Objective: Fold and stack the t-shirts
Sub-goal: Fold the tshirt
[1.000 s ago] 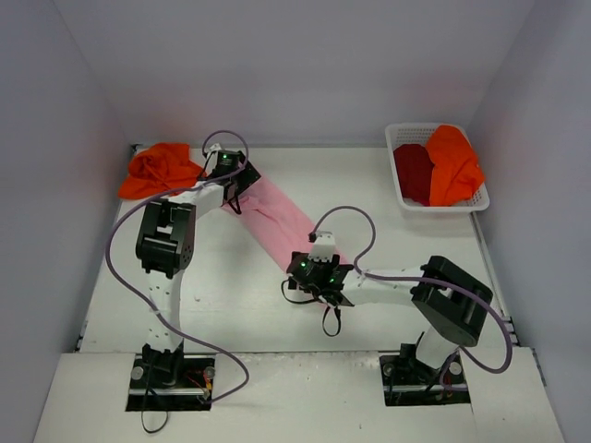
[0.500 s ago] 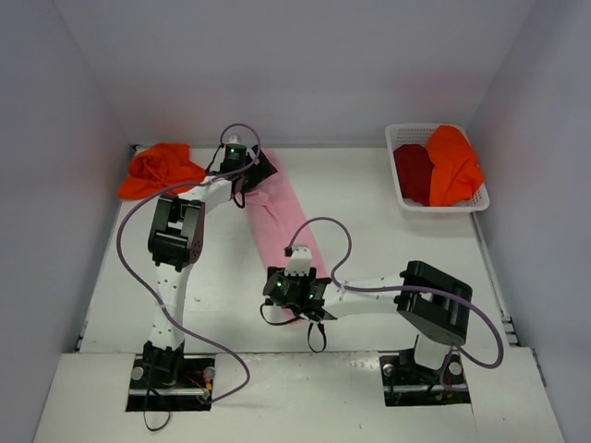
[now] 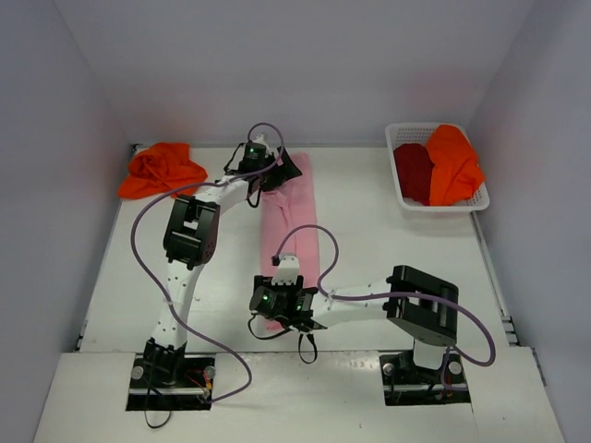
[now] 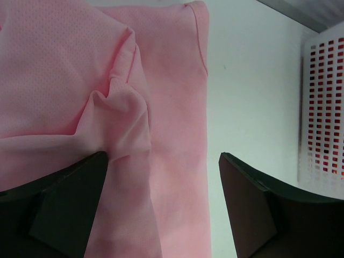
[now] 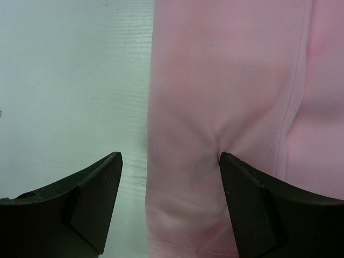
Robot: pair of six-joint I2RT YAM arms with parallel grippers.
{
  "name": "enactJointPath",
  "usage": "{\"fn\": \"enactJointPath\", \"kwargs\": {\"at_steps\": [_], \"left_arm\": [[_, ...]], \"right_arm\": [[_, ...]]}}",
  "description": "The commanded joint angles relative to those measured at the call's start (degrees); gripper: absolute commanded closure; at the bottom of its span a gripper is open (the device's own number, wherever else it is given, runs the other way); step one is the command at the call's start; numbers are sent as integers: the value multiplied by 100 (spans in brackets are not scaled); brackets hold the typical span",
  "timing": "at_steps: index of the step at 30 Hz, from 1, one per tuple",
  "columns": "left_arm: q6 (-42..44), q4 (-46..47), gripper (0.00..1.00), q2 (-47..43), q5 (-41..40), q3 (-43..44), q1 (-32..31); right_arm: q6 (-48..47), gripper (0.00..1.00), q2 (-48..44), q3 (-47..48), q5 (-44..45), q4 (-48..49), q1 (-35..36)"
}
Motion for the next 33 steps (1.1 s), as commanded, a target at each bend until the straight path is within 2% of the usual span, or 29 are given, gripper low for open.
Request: {"fn": "enactJointPath", "kwargs": {"at_steps": [1,8,15,26,29,33], "left_arm": [[170,179,20,-54,374,346,-40],[301,408,20,-562,198,-155,-5],[337,513,20,-1345,278,-647,101],[452,152,20,-2733,462,-1016,145],[328,327,20,-3346,357,-1726,101],[504,-101,20,-4148,-301,-2648,-83]], "right_arm": [[355,30,240,-34,-333,-383,80],[346,30,-42,-69,45,-558,63],[-119,31,-639,10,387,-954,-210],[-682,31,-1579,-8,766,-1235,-684],[-700,31,-1842,-25,915,-1454,-737],[-744,31,-2229,-130,977,-1648,-790]]}}
